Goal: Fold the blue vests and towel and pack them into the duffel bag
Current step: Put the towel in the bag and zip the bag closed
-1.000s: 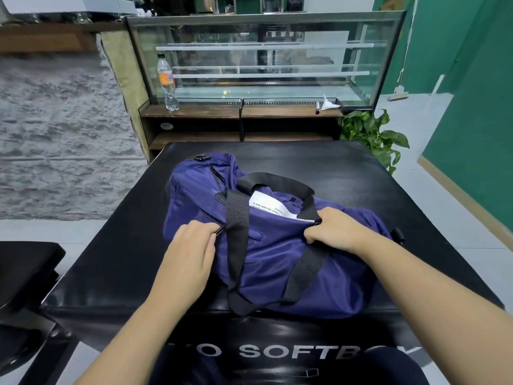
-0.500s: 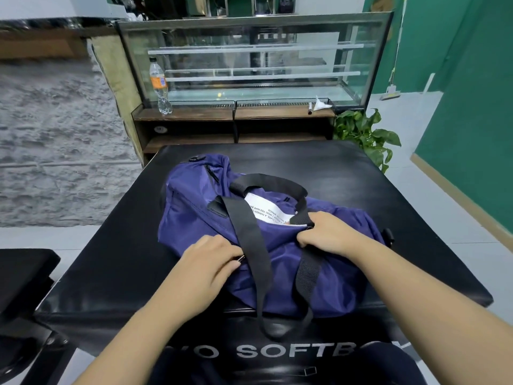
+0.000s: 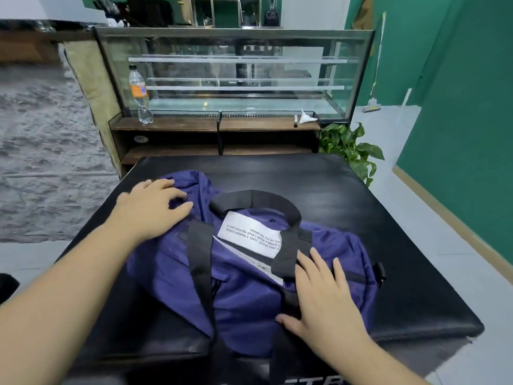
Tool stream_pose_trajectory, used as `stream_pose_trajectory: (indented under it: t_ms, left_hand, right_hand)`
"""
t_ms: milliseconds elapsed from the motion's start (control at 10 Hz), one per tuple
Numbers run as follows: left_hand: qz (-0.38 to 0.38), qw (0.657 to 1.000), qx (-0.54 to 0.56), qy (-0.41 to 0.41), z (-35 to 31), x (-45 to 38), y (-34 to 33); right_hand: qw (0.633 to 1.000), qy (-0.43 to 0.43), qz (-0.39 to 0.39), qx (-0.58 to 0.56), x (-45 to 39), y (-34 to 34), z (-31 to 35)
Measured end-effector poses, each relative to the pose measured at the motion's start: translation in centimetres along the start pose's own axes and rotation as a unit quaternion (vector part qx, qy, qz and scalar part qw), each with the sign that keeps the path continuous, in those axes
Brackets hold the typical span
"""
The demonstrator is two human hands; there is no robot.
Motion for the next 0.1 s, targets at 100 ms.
stream_pose_trajectory:
  t_ms: [100]
  left_hand:
    - [-0.007,0.999,-0.037,-0.020,2.50,-1.32,-0.44]
  right_hand:
    - [0.995,0.070,-0.073,-0.017,-1.51,-2.22,-1.72]
Point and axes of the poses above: each hand's wrist, its own x-axis away from the middle knuckle, its own y-axis out of the back of the hand, z = x × y, the point moved 1 cm from there along -x, towards the middle knuckle, and after that the axes turned 2 degrees about z, right-handed, at the moved point
